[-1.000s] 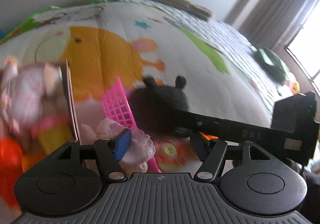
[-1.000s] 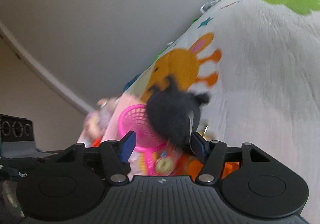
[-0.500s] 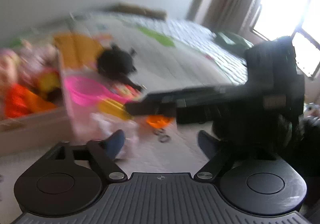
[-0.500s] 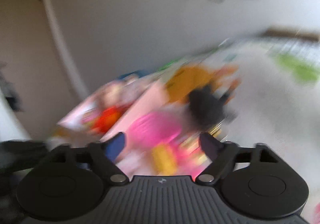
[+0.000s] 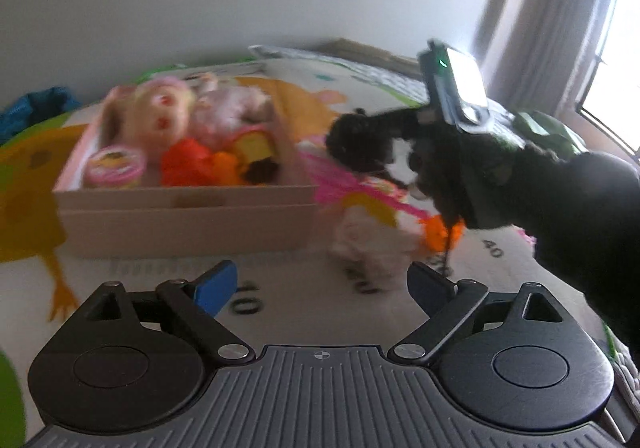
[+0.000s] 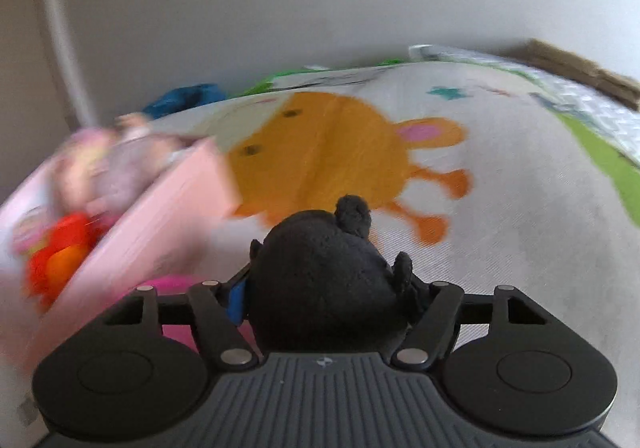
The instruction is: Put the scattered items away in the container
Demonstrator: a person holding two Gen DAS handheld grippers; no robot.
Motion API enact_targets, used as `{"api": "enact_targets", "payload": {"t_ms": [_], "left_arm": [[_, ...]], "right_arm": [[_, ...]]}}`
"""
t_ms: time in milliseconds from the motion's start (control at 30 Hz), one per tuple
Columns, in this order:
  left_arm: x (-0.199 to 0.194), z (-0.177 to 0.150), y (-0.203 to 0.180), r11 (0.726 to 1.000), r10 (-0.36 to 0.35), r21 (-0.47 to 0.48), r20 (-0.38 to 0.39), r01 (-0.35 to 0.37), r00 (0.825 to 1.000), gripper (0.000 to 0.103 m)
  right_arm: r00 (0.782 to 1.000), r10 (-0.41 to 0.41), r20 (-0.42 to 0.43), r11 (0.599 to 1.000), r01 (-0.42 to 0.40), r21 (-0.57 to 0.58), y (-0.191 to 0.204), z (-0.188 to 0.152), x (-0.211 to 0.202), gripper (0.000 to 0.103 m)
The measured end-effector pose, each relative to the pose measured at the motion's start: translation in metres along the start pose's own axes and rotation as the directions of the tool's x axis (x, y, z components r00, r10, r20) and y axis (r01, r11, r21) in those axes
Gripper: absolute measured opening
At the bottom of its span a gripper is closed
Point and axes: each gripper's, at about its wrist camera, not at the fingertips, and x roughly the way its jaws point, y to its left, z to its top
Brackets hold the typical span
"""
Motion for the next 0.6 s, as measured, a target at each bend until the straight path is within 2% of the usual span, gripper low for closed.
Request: {"api": "enact_targets", "payload": {"t_ms": [67, 233, 367, 433, 500, 600], "left_arm": [[-0.003, -0.004, 0.010, 1.000, 0.009, -0.017, -0.005, -0.009, 1.000, 0.096], [-0.001, -0.017, 0.018, 1.000, -0.014, -0.022, -0.053, 0.013, 0.999, 0.096], [0.003, -0.026, 0.003, 0.994, -0.108, 0.016, -0.093, 0.110, 0.990, 0.096], [0.004, -0.031, -0.008, 0.987, -0.146, 0.051, -0.119, 0.152, 0.982, 0.097], [0.005, -0.036, -0.020, 0.981, -0.160, 0.087, -0.142, 0.173, 0.977, 0.097], [0.004, -0.043, -0.031, 0.972, -0.185, 0.113, -0.164, 0.205, 0.969, 0.097]], "right_arm": [[0.998, 0.065, -0.019, 0.997, -0.066, -0.041, 0.015, -0.017, -0.018, 0.070], [0.988, 0.142, -0.063, 0.967, -0.152, -0.206, 0.059, -0.066, -0.070, 0.070], [0.974, 0.203, -0.099, 0.930, -0.224, -0.292, 0.078, -0.093, -0.112, 0.073], [0.980, 0.191, -0.058, 0.936, -0.199, -0.290, 0.076, -0.096, -0.132, 0.079], [0.988, 0.151, 0.015, 0.960, -0.143, -0.240, 0.067, -0.093, -0.153, 0.085], [0.991, 0.032, 0.127, 0.993, -0.017, -0.117, 0.043, -0.098, -0.179, 0.088]]}}
